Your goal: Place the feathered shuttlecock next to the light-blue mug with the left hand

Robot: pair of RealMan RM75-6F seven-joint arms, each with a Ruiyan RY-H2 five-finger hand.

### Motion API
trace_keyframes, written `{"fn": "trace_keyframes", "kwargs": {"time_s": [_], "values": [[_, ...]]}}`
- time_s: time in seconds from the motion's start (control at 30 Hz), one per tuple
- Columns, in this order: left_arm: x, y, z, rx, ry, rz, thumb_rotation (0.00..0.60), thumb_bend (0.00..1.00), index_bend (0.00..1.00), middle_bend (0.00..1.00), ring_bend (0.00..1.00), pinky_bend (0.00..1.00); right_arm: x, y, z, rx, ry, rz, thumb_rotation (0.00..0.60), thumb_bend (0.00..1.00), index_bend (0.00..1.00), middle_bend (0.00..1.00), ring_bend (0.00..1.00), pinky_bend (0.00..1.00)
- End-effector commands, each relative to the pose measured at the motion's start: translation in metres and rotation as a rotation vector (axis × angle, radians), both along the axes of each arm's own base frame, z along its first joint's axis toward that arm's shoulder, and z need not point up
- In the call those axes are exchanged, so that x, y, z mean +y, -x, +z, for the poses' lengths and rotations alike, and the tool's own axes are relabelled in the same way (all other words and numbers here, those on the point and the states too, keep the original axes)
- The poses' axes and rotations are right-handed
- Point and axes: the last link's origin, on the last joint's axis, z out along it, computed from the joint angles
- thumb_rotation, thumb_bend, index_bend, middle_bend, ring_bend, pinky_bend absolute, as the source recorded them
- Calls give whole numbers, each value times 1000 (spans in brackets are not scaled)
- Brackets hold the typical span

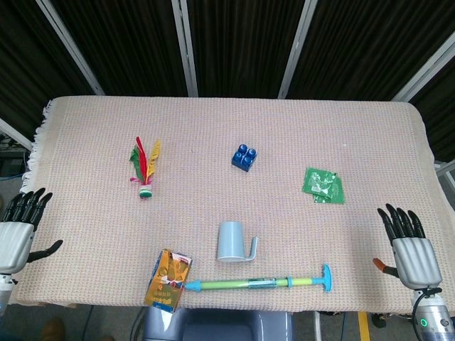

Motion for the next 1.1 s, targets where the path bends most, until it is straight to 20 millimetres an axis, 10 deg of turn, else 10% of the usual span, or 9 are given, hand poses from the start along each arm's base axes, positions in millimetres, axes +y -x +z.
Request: {"fn": "trace_keyframes", "kwargs": {"time_s": [0.03,0.4,0.73,1.1], "values": [[1,0,-2,14,-5,-3,556,179,0,0,0,0,1,-1,0,-4,-1,2,600,8,0,0,0,0],[36,6,-15,36,44,0,558,192,46,0,0,0,-3,-4,-4,0,-16,28,600,8,0,0,0,0],[135,-6,-41,245,34,-77,560,233,268,0,0,0,-24,0,-15,6,-46,2,600,4,0,0,0,0],[209,-29,-74,291,90,-116,555,237,264,0,0,0,-39,6,-15,31,-19,-36,600,3,0,0,0,0]]}}
